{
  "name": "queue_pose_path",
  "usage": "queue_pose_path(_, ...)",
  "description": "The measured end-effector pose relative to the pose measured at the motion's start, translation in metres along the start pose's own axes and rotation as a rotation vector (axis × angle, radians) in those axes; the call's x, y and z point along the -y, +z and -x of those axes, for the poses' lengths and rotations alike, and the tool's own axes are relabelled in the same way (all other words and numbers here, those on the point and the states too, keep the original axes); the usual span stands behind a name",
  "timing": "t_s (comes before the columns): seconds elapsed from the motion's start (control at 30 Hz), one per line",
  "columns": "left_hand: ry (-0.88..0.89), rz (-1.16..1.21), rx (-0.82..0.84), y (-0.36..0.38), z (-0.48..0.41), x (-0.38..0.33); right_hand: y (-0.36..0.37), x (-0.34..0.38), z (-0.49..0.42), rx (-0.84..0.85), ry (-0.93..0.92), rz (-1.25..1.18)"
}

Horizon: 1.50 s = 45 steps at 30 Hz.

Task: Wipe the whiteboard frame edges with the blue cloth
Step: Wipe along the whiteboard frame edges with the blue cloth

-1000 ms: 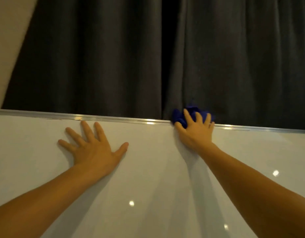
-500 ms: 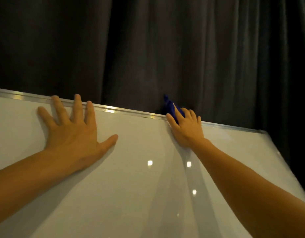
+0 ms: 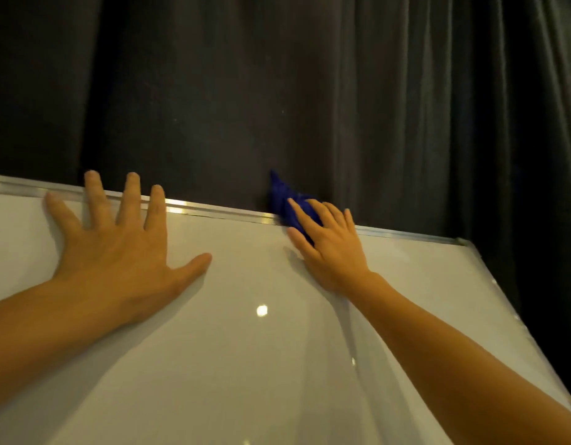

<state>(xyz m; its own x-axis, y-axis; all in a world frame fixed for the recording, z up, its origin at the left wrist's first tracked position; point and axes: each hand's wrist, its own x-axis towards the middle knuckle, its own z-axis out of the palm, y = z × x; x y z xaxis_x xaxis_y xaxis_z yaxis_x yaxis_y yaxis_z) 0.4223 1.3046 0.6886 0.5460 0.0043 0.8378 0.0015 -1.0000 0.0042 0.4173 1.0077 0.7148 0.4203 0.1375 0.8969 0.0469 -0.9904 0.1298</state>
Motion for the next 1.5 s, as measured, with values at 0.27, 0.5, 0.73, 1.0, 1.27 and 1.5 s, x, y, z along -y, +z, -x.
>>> queue_pose_path(0.27, 0.003, 0.042, 0.064, -0.013, 0.011, -0.178, 0.005, -0.049, 0.003, 0.136, -0.174, -0.117)
queue_pose_path(0.5, 0.004, 0.026, 0.054, 0.003, 0.014, -0.266, 0.009, -0.262, 0.011, 0.117, -0.155, 0.153)
queue_pose_path(0.73, 0.073, 0.022, 0.061, -0.004, 0.005, -0.323, 0.014, -0.3, 0.034, 0.132, 0.128, -0.108)
queue_pose_path(1.0, 0.155, 0.007, 0.036, 0.001, 0.003, -0.39, 0.011, -0.305, 0.04, 0.012, -0.351, -0.049)
queue_pose_path(1.27, 0.231, 0.042, 0.058, 0.003, 0.003, -0.424, 0.012, -0.381, 0.051, 0.113, 0.288, -0.056)
queue_pose_path(1.5, 0.299, 0.024, 0.017, 0.006, 0.008, -0.478, 0.012, -0.366, 0.05, 0.059, -0.144, 0.003)
